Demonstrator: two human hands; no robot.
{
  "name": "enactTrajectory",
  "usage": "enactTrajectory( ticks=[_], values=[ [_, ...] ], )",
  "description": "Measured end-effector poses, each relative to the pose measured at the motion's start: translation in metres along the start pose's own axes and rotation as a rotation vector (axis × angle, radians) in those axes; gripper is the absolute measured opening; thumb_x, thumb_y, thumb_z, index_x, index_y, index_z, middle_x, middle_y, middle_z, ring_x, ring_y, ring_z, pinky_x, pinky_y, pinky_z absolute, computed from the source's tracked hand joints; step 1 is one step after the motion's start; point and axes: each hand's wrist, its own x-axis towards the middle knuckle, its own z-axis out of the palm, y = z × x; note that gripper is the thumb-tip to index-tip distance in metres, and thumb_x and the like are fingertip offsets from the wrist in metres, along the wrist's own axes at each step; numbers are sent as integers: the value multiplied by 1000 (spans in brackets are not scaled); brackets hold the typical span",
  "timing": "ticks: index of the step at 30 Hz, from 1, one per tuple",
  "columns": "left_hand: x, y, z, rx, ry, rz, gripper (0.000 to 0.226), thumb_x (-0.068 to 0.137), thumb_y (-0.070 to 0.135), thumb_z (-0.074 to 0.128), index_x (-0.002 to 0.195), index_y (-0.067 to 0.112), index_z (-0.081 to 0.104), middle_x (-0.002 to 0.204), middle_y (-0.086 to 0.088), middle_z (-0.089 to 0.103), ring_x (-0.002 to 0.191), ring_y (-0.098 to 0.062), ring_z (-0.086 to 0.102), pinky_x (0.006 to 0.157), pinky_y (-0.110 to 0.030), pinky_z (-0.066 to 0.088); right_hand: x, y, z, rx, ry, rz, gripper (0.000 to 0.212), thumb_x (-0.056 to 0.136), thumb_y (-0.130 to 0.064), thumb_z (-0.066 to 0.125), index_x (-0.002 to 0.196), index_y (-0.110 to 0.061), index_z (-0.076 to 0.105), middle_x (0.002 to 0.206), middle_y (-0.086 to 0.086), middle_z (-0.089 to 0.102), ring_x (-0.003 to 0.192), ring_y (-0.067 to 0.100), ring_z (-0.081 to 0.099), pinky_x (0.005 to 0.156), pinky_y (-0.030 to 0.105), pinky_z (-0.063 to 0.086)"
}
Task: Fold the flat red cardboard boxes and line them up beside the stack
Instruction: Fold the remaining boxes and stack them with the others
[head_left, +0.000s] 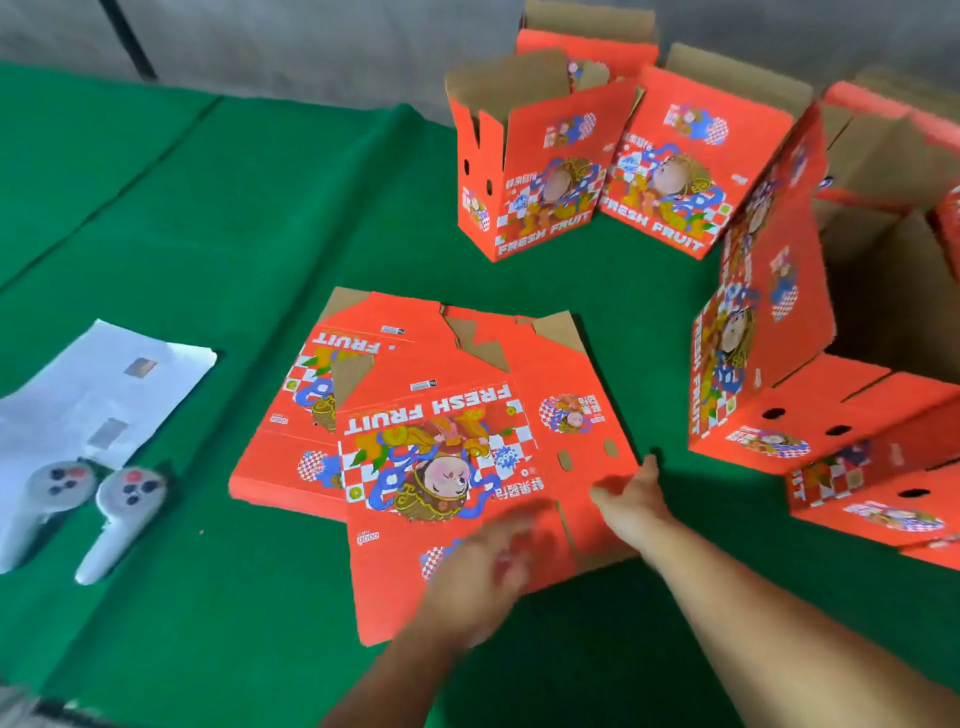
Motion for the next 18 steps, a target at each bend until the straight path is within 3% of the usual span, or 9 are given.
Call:
enactTrajectory(
  ticks=[2,3,5,6,8,12,15,18],
  values=[
    [1,-30,-28,60,432,-242,51,88,30,56,139,33,60,146,4,61,127,-25,61,106,-33,44,10,8,-12,-56,-52,18,66,89,-30,69,146,-10,45,141,17,57,126,33,58,108,39,47],
    [2,-46,-44,70,580,-455,54,91,30,60,144,23,57,153,-9,54,133,-35,55,109,-41,41,13,8,-17,-69,-52,13,49,90,-31,67,133,-12,56,132,17,62,118,33,62,102,39,50],
    [4,-64,-68,-131,637,-823,64,94,30,69,151,15,44,165,-18,27,143,-44,40,117,-48,34,13,8,-23,12,-62,1,32,92,-35,64,116,-14,65,120,16,66,106,32,64,91,37,51],
    [6,-68,-72,-254,614,-871,65,92,25,72,148,13,41,164,-19,19,140,-43,41,117,-45,35,11,7,-24,75,-81,-1,28,94,-38,63,109,-15,67,117,15,67,99,29,63,84,36,49],
    [6,-68,-79,-361,617,-847,64,88,26,75,141,14,41,154,-19,20,125,-39,50,112,-39,40,5,7,-25,204,-86,38,37,96,-51,60,104,-14,64,111,11,66,95,26,60,79,36,42],
    [-7,-54,-85,-410,637,-748,74,67,55,64,130,19,52,137,-14,39,100,-35,55,105,-48,49,-14,25,-31,356,-43,101,52,93,-68,53,106,-19,61,107,3,57,98,22,56,89,38,36],
    [-19,-34,-87,-507,708,-526,53,72,56,72,117,37,53,110,0,69,97,-26,68,84,-44,54,-34,41,-45,366,68,-49,59,84,-72,60,118,-24,65,116,-6,67,113,20,61,94,35,40],
    [-23,-21,-91,-567,684,-376,35,73,61,76,97,47,56,93,9,72,88,-13,70,78,-39,52,-56,38,-68,378,96,-280,42,87,-56,72,120,-32,64,113,-18,71,114,8,64,97,33,45]
  ],
)
